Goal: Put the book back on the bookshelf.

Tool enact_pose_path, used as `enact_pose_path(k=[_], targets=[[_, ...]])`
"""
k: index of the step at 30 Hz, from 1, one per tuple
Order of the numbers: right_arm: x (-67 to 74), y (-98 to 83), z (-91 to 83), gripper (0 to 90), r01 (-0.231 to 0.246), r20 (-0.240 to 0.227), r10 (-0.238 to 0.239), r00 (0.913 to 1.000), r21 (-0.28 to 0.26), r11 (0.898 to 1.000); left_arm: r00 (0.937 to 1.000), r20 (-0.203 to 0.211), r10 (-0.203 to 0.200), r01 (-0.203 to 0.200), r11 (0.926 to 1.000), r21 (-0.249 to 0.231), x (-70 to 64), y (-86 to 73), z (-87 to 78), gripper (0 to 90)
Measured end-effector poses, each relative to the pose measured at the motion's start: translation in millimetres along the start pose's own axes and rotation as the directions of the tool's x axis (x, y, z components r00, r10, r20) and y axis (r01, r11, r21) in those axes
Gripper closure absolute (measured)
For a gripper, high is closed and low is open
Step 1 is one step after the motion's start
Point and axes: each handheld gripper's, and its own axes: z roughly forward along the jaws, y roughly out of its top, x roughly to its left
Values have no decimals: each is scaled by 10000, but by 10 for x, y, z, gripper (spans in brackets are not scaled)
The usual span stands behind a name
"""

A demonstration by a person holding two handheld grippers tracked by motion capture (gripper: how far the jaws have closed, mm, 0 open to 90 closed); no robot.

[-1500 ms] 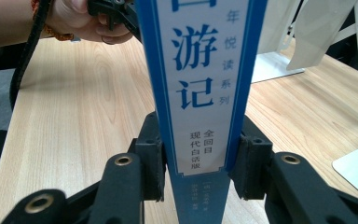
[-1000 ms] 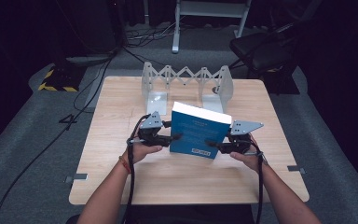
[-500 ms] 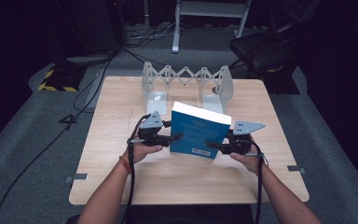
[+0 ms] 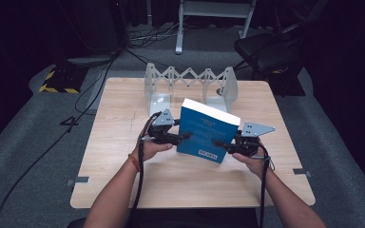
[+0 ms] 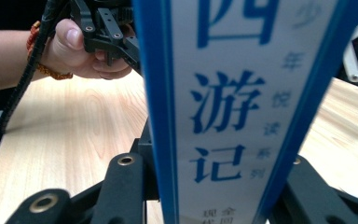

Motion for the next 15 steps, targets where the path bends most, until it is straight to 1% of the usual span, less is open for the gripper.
enact_pose_path(k=[3,4,5,7,11,12,14,15], targets=[[3,2,-70,618,185,291,-191,9994,191,9996,9999,100,70,-70,10000,0,-13,46,91,385],[10,-1,-98,617,261,405,-270,9988,222,9994,9999,109,110,-109,9999,-57,-16,53,120,380],[17,-2,-121,617,318,537,-331,9980,257,9992,9999,120,33,-31,9999,-169,-29,56,155,377],[11,-13,-160,617,265,721,-284,9970,262,9993,9999,111,-45,47,9997,-226,-37,65,195,368],[10,-21,-171,620,128,828,-146,9965,214,9997,9999,47,-89,90,9997,-219,-42,67,206,348],[18,-14,-168,620,110,864,-131,9962,242,9996,10000,-13,-95,95,9998,-182,-51,61,196,344],[58,7,-159,621,231,1026,-259,9944,278,9993,9991,-413,-129,133,9999,99,-93,39,170,333],[74,15,-155,622,250,1063,-280,9939,289,9993,9979,-647,-6,26,9995,316,-115,14,141,331]])
